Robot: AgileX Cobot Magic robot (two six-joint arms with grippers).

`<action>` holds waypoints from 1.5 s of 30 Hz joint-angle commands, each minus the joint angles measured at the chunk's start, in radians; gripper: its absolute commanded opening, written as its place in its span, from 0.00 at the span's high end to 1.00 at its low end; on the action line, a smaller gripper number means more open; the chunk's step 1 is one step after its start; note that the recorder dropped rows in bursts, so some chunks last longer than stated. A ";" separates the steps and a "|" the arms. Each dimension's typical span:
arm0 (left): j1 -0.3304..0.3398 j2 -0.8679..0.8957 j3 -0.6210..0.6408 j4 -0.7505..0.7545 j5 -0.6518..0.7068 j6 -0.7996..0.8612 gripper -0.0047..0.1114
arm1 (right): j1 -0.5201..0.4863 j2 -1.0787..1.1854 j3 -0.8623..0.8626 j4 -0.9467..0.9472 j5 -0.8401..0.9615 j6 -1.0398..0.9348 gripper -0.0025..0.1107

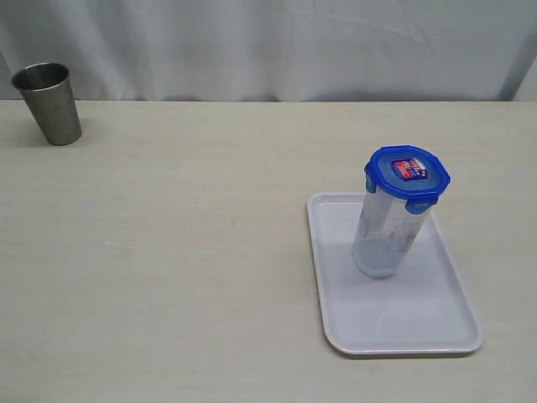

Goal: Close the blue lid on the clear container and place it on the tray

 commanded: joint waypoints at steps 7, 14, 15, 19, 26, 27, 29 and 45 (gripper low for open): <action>-0.001 -0.002 0.003 0.004 -0.008 0.003 0.96 | 0.017 -0.005 0.003 0.043 0.134 0.002 0.94; -0.001 -0.002 0.003 0.004 -0.008 0.003 0.96 | 0.017 -0.005 0.003 0.036 0.140 -0.043 0.94; -0.001 -0.002 0.003 0.004 -0.008 0.003 0.96 | 0.017 -0.005 0.003 0.036 0.140 -0.051 0.94; -0.001 -0.002 0.003 0.004 -0.008 0.003 0.96 | 0.017 -0.005 0.003 0.040 0.142 -0.045 0.94; -0.001 -0.002 0.003 0.004 -0.008 0.003 0.96 | 0.017 -0.005 0.003 0.043 0.144 -0.040 0.94; -0.001 -0.002 0.003 0.004 -0.008 0.003 0.96 | 0.017 -0.005 0.003 0.043 0.144 -0.038 0.94; -0.001 -0.002 0.003 0.004 -0.008 0.003 0.96 | 0.017 -0.005 0.003 0.043 0.144 -0.038 0.94; -0.001 -0.002 0.003 0.004 -0.008 0.003 0.96 | 0.017 -0.005 0.003 0.043 0.144 -0.038 0.94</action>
